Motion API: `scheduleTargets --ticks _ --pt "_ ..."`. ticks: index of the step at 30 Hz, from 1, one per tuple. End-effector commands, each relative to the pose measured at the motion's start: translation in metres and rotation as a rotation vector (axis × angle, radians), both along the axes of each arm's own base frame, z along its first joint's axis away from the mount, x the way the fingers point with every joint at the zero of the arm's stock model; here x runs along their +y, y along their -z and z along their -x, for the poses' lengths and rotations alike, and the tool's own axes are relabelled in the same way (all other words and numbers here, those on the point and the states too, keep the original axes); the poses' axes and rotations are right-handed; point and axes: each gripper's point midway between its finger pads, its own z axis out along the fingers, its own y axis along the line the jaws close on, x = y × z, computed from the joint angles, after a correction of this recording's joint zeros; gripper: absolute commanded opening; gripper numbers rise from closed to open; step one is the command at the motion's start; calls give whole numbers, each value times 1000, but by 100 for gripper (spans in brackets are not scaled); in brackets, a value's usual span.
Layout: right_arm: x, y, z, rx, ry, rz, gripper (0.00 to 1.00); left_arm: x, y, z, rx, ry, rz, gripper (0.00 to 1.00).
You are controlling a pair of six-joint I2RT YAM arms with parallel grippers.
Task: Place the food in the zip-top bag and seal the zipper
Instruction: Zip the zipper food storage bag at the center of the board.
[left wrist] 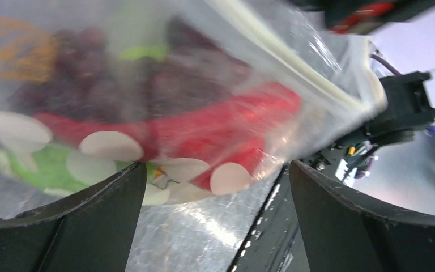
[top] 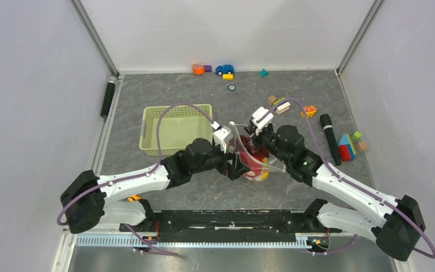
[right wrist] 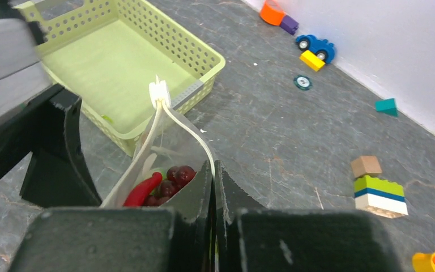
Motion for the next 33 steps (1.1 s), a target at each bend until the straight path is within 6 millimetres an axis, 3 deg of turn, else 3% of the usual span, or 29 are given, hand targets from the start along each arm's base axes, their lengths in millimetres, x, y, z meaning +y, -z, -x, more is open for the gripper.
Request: scheduleTargets --ticks 1,4,7,17,19,26,33 --pt "24 -31 -2 -74 -117 -48 4 -26 -43 16 -106 46 125 100" --pt "34 -26 2 -86 -193 -17 4 -29 -49 28 -128 55 123 100" --pt "34 -23 2 -98 -222 5 4 -17 -50 33 -150 51 83 100" --pt "40 -25 24 -130 -394 11 4 103 -65 -14 -393 -376 -58 100" --pt "40 -24 23 -128 -406 10 4 115 -68 -16 -428 -375 -50 100" --pt "47 -21 28 -102 -479 6 4 117 -79 -17 -532 -196 27 100" --pt "53 -15 36 -84 -559 24 4 92 -80 -36 -525 -21 109 100"
